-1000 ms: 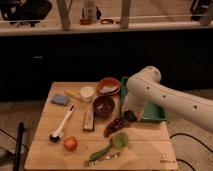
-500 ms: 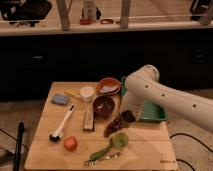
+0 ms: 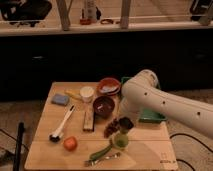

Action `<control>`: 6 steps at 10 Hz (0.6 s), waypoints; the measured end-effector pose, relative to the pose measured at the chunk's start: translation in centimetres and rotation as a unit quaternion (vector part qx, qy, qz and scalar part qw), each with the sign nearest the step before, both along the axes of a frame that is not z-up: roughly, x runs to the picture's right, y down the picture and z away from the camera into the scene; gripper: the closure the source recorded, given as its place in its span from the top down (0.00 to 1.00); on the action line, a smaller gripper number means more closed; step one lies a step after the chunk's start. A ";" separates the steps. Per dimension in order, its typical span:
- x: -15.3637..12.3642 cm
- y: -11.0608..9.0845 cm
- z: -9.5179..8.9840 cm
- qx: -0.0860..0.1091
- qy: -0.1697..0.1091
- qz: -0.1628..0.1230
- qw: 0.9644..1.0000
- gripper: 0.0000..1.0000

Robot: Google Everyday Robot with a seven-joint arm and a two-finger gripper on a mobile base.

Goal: Stack cups into tray

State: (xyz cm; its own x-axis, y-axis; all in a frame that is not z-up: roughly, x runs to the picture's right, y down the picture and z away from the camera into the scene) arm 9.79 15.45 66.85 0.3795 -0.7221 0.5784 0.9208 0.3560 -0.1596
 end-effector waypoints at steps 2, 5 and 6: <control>-0.3 0.9 -0.1 -0.005 -0.001 -0.005 1.000 0.03; -0.8 2.3 0.1 -0.013 -0.003 -0.005 1.000 0.03; -0.8 2.7 0.2 -0.015 -0.003 -0.002 1.000 0.03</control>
State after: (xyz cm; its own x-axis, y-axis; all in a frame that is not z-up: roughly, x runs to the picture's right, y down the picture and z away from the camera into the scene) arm 9.00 18.18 67.04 0.3727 -0.7067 0.6015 0.9233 0.3472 -0.1642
